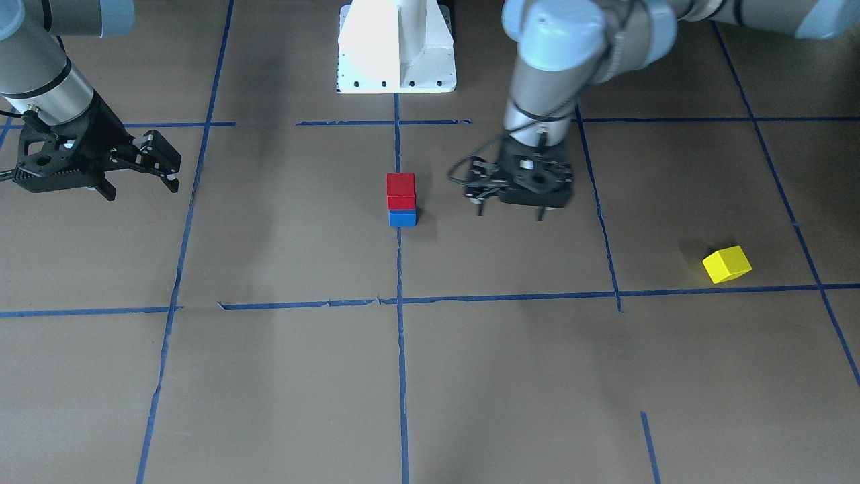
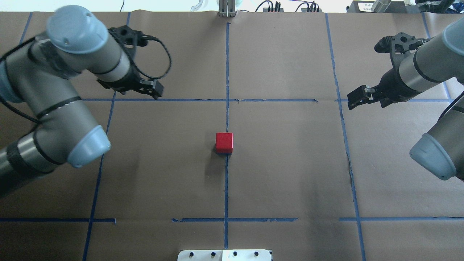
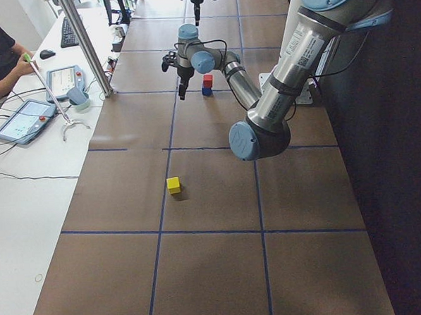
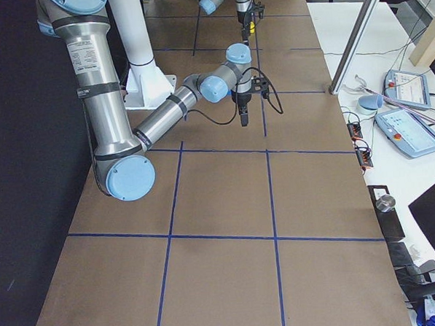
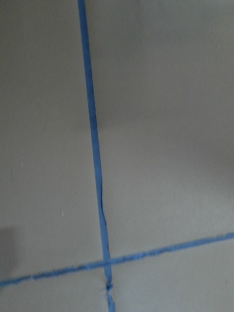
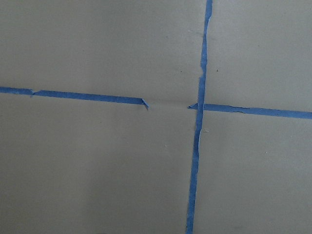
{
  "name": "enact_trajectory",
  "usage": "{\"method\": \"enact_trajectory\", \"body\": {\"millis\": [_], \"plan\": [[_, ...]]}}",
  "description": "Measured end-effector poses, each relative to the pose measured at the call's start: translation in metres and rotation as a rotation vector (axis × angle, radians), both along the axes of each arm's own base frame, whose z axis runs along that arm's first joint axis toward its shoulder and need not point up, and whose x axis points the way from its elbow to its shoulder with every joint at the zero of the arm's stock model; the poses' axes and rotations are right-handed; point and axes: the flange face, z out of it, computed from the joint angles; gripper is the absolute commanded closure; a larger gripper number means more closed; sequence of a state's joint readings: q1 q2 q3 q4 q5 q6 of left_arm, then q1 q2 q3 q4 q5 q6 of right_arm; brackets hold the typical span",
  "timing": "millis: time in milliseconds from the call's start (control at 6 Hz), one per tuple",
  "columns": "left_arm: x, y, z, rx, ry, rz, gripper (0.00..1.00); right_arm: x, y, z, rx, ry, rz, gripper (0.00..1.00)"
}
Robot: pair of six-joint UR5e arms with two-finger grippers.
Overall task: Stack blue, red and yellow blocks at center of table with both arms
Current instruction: 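Move the left gripper back toward the yellow block, then lower the left gripper onto the yellow block and close it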
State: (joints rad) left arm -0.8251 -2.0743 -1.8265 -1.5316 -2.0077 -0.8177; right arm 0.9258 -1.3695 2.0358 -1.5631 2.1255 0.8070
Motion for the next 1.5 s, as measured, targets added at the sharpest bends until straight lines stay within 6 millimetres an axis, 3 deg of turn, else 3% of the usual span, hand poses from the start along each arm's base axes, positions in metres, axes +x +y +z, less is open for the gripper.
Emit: {"method": "enact_trajectory", "body": {"millis": [333,500,667,1167,1500], "plan": [[-0.094,-0.007,0.123,-0.121,0.010,0.011,0.00,0.001,0.000,0.000,0.001,0.001,0.002,0.00],[-0.126,-0.006,0.173,-0.190,-0.005,-0.024,0.00,0.002,0.000,0.001,0.002,0.002,0.003,0.00],[-0.145,-0.012,0.208,-0.246,-0.022,-0.064,0.00,0.003,0.000,0.004,-0.003,0.006,0.005,0.00],[-0.150,-0.029,0.279,-0.322,-0.004,-0.165,0.00,0.022,-0.005,0.022,-0.038,0.025,0.042,0.00],[-0.146,-0.032,0.308,-0.346,-0.012,-0.175,0.00,0.023,-0.005,0.022,-0.039,0.025,0.045,0.00]]}}
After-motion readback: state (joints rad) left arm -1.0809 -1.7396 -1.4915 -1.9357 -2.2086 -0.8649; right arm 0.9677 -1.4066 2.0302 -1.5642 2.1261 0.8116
